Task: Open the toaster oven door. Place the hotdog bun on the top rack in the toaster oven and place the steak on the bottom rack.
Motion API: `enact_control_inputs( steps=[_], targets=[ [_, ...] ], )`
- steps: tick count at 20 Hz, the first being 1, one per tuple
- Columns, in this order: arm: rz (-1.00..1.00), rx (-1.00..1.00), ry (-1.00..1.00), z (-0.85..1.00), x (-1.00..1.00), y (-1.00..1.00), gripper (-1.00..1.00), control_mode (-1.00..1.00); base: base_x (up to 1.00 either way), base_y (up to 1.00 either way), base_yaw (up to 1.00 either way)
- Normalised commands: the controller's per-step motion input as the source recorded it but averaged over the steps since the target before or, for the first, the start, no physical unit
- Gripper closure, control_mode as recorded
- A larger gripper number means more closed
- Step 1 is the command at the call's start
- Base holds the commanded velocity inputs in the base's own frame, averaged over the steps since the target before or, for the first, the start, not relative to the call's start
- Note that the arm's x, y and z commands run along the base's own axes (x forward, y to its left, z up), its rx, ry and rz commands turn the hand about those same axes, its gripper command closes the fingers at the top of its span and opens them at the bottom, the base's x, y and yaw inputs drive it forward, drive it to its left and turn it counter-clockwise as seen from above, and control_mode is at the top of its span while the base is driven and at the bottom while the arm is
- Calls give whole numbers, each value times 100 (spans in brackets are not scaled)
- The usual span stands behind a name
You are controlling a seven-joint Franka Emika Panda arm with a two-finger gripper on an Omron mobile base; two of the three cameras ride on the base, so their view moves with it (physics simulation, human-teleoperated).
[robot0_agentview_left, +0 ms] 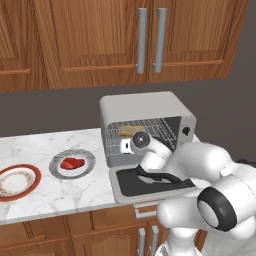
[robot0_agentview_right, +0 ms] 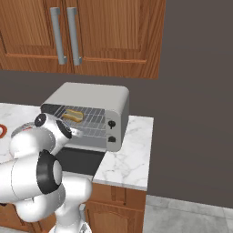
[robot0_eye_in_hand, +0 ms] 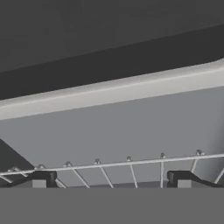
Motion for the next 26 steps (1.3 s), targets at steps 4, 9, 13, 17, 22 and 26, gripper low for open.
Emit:
enact_control_inputs(
  steps=[4,9,13,17,22,26],
  targets=[
    [4,0,0,0,14,0,-100,-100,0,0,0],
    [5,0,-1,0,22,0,-100,-100,0,0,0],
    [6,-1,-9,0,22,0,-100,-100,0,0,0],
    [7,-5,-5,-12,23,0,-100,-100,0,0,0],
    [4,-2,-1,-20,15,0,-100,-100,0,0,0],
    [0,0,0,-49,25,0,-100,-100,0,0,0]
  ],
)
